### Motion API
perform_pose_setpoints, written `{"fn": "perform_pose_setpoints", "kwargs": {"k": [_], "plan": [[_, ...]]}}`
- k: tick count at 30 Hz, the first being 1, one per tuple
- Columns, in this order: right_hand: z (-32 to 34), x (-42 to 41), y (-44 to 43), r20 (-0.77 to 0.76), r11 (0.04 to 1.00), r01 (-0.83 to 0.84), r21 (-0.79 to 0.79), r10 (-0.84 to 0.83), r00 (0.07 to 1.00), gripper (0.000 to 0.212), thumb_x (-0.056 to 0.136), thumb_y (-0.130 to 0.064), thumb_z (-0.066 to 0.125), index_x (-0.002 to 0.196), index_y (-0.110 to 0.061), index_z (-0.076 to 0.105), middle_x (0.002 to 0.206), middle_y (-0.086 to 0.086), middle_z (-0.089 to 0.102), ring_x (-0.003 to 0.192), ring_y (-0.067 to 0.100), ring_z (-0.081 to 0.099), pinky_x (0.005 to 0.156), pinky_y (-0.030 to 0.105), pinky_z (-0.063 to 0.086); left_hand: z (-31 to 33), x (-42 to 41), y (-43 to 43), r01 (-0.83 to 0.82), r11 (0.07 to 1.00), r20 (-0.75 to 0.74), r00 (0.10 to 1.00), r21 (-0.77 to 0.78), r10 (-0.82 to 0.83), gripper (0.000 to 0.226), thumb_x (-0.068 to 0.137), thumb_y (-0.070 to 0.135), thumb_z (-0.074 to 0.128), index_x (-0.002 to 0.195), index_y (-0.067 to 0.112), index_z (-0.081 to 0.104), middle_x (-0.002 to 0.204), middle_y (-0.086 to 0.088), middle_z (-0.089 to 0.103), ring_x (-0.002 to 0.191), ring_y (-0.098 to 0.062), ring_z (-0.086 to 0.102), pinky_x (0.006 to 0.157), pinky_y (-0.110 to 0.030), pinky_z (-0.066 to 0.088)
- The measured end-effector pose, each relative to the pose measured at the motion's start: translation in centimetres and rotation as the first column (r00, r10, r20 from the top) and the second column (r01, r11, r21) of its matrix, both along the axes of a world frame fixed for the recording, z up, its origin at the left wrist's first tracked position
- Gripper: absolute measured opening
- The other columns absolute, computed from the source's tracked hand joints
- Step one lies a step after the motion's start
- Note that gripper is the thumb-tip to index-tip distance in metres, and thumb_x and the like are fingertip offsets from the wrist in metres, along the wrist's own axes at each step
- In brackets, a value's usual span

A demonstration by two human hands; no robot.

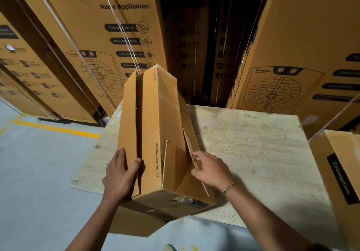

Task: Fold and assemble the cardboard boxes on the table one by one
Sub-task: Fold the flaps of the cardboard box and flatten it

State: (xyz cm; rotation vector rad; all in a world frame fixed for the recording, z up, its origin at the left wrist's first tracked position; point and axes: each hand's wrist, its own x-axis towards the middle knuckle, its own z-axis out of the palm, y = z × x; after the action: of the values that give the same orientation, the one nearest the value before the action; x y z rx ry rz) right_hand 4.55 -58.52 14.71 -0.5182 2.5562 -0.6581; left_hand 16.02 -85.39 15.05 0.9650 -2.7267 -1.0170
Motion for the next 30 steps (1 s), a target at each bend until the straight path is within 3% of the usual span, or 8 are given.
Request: {"fn": "perform_pose_setpoints", "kwargs": {"k": [2,5,10,14,17,20,24,30], "plan": [[0.4,-0.2,-1.0,-0.043,0.997,0.002,0.077,0.002,0.999,0.051,0.089,-0.043,0.054,0.137,-0.034,0.041,0.130,-0.007,0.054,0.105,0.019,0.058,0.078,0.033,0.049,1.2,0.2,0.8,0.037,0.995,-0.060,0.997,-0.094,-0.043,0.087,0.083,0.076,0.027,0.159,0.034,0.026,0.165,0.002,0.029,0.151,-0.026,0.025,0.115,-0.064,0.023],[0.7,-1.5,-2.1,-0.094,0.990,0.027,0.137,-0.014,0.995,0.048,0.090,-0.042,0.049,0.135,-0.028,0.040,0.119,0.002,0.058,0.100,0.027,0.059,0.072,0.034,0.046,2.8,0.5,1.5,0.111,0.985,-0.155,0.979,-0.129,-0.130,0.064,0.093,0.058,0.033,0.156,0.045,0.028,0.163,0.007,0.032,0.146,-0.022,0.034,0.114,-0.059,0.029],[1.7,-2.8,-3.2,-0.157,0.984,-0.016,0.180,0.045,0.987,0.037,0.092,-0.031,0.048,0.125,-0.015,0.054,0.087,0.003,0.059,0.082,0.026,0.060,0.063,0.032,0.048,5.6,-0.3,2.1,0.237,0.892,-0.080,0.954,-0.385,-0.288,0.063,0.097,0.023,0.055,0.154,0.041,0.037,0.165,0.004,0.028,0.149,-0.027,0.029,0.115,-0.060,0.031],[1.7,-1.9,-3.6,-0.270,0.979,-0.005,0.202,0.061,0.961,0.025,0.094,-0.024,0.050,0.113,-0.011,0.059,0.085,0.007,0.063,0.079,0.025,0.062,0.066,0.035,0.055,9.0,-1.6,4.8,0.319,0.723,0.028,0.923,-0.612,-0.384,0.065,0.094,0.058,0.027,0.149,0.032,0.050,0.161,0.000,0.039,0.155,-0.024,0.017,0.123,-0.054,0.011],[1.9,-1.3,-4.9,-0.272,0.984,-0.036,0.176,0.083,0.959,0.028,0.093,-0.016,0.061,0.121,-0.013,0.058,0.092,0.008,0.067,0.086,0.026,0.066,0.073,0.036,0.057,9.8,-2.4,7.5,0.541,0.634,0.276,0.837,-0.553,-0.473,0.075,0.093,0.072,0.013,0.154,0.036,0.037,0.166,0.005,0.027,0.158,-0.021,0.001,0.124,-0.052,-0.006],[2.3,-0.7,-6.3,-0.289,0.993,-0.043,0.108,0.073,0.955,0.037,0.093,-0.034,0.057,0.124,-0.015,0.057,0.108,0.009,0.066,0.097,0.029,0.065,0.078,0.035,0.054,7.6,-2.0,6.9,0.627,0.599,0.444,0.778,-0.498,-0.446,0.065,0.094,0.053,0.024,0.152,0.031,0.043,0.165,0.000,0.029,0.157,-0.027,0.004,0.121,-0.060,0.002],[2.2,0.1,-8.5,-0.241,0.987,-0.072,0.143,0.105,0.965,0.061,0.088,-0.056,0.049,0.138,-0.021,0.047,0.130,0.008,0.055,0.111,0.032,0.058,0.087,0.040,0.052,5.5,-0.7,5.2,0.545,0.542,0.406,0.838,-0.640,-0.364,0.046,0.088,0.039,0.037,0.105,0.026,0.077,0.123,-0.006,0.065,0.132,-0.032,0.052,0.110,-0.061,0.017],[3.3,-0.4,-10.9,-0.273,0.992,-0.096,0.083,0.115,0.955,0.059,0.080,-0.062,0.056,0.121,-0.020,0.063,0.101,0.010,0.069,0.099,0.032,0.064,0.072,0.032,0.051,2.9,-0.5,3.5,0.477,0.630,0.360,0.878,-0.613,-0.314,0.039,0.092,0.055,0.040,0.111,0.025,0.056,0.114,-0.004,0.054,0.110,-0.028,0.047,0.096,-0.053,0.030]]}}
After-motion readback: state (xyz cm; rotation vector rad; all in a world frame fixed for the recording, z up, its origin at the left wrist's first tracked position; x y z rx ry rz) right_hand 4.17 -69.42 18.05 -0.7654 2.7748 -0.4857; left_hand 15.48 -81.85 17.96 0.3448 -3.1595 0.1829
